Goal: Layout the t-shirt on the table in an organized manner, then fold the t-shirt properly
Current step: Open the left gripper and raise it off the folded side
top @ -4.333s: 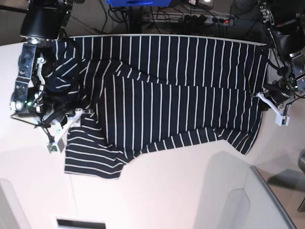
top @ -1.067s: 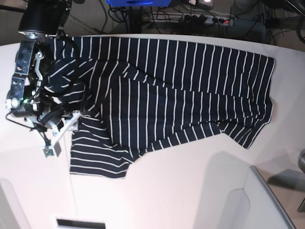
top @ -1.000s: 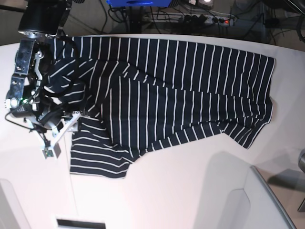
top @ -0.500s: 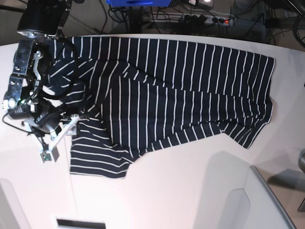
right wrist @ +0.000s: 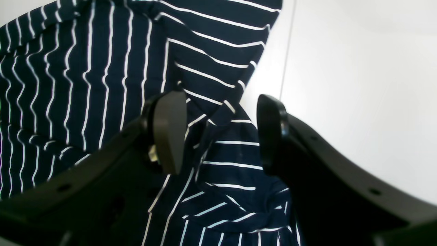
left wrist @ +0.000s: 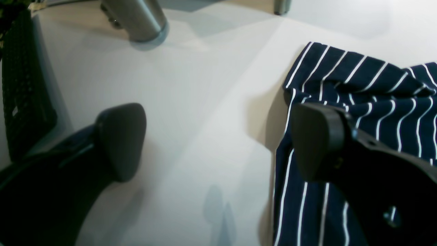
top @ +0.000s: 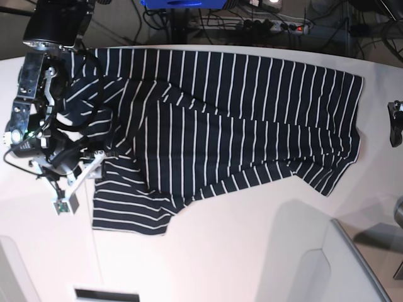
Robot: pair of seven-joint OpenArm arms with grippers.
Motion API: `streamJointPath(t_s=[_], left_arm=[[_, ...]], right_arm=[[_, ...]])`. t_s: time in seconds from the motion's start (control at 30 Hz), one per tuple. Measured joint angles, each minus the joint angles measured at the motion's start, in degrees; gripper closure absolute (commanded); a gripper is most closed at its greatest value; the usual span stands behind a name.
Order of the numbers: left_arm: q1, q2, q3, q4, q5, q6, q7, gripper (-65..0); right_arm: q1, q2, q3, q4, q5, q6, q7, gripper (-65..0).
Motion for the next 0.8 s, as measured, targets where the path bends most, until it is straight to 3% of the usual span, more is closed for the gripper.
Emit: streamJointPath(t_s=[0.8], left_arm=[[1.7,1.6,0.1,0.6,-0.1,0.2,-0.3,-65.0]], right_arm=[[0.0,-0.1,0.1,2.3,0.0,0.0,0.0,-30.6]])
